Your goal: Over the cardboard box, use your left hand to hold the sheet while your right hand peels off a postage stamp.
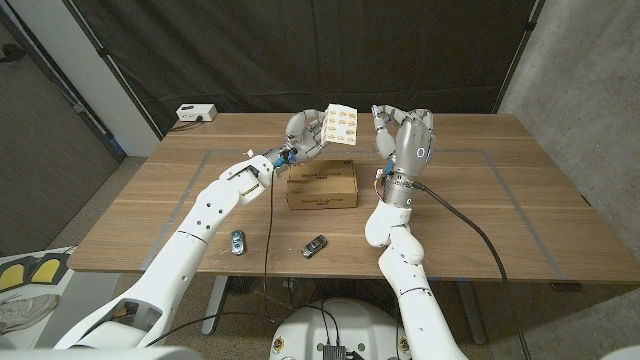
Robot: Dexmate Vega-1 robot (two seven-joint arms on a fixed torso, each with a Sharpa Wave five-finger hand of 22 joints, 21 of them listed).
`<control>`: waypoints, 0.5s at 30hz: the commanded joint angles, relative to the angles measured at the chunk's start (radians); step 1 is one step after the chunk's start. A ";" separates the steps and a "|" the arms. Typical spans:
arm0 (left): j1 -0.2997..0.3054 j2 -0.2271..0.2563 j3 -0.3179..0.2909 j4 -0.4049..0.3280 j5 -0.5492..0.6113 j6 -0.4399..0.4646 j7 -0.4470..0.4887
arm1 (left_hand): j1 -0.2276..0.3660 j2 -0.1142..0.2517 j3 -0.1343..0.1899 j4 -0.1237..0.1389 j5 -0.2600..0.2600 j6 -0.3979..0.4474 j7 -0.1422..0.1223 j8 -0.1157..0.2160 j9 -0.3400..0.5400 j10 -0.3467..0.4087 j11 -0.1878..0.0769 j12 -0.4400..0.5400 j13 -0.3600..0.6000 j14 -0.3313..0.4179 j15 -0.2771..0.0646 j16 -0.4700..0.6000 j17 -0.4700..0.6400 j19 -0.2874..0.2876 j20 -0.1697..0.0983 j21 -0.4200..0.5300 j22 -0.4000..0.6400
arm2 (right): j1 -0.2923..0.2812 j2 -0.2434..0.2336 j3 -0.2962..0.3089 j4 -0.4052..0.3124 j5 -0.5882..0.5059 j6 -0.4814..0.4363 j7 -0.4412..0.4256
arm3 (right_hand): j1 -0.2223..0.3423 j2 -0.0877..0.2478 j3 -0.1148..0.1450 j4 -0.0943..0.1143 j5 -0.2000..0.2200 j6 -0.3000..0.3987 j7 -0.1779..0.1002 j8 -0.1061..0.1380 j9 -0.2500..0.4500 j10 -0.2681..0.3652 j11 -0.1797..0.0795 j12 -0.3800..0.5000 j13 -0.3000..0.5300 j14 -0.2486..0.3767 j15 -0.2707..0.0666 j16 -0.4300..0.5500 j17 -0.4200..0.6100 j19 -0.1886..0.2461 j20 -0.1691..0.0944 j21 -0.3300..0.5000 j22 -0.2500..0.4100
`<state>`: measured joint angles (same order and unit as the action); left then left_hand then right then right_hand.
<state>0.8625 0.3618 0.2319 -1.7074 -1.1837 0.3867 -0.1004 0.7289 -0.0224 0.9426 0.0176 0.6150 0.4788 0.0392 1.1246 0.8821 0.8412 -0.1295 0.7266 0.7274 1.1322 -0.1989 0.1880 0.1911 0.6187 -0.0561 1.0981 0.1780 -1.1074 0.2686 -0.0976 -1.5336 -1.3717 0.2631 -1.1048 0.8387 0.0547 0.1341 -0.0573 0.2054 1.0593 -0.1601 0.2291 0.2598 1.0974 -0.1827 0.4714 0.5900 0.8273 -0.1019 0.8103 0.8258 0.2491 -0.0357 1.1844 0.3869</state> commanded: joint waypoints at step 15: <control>0.032 -0.001 -0.005 -0.021 0.074 -0.101 0.055 | -0.002 0.012 0.028 0.048 -0.022 0.020 -0.036 0.016 -0.015 0.001 -0.031 -0.015 -0.033 -0.029 -0.015 0.002 0.001 -0.027 -0.083 0.008 0.007 | -0.068 -0.174 -0.133 -0.158 0.259 -0.146 0.000 | -0.088 0.033 0.010 0.033 -0.009 -0.069 0.009 -0.027 -0.013 -0.053 0.027 -0.054 -0.060 -0.013 -0.124 -0.135 -0.142 -0.028 0.002 0.010 -0.052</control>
<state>0.8729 0.3594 0.2319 -1.7132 -1.1310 0.3188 -0.0743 0.7259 -0.0244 0.9422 0.0295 0.5960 0.4915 0.0153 1.1308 0.8652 0.8358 -0.1349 0.7161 0.6946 1.1250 -0.1981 0.1877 0.1901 0.5980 -0.0555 1.0981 0.1838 -1.1383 0.1449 -0.1986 -1.6198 -1.1816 0.1757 -1.1043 0.7566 0.0834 0.1409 -0.0258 0.1922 0.9962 -0.1537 0.2032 0.2460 1.0476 -0.1540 0.4247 0.5268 0.8024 -0.0926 0.6836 0.6862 0.2241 -0.0358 1.1917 0.3346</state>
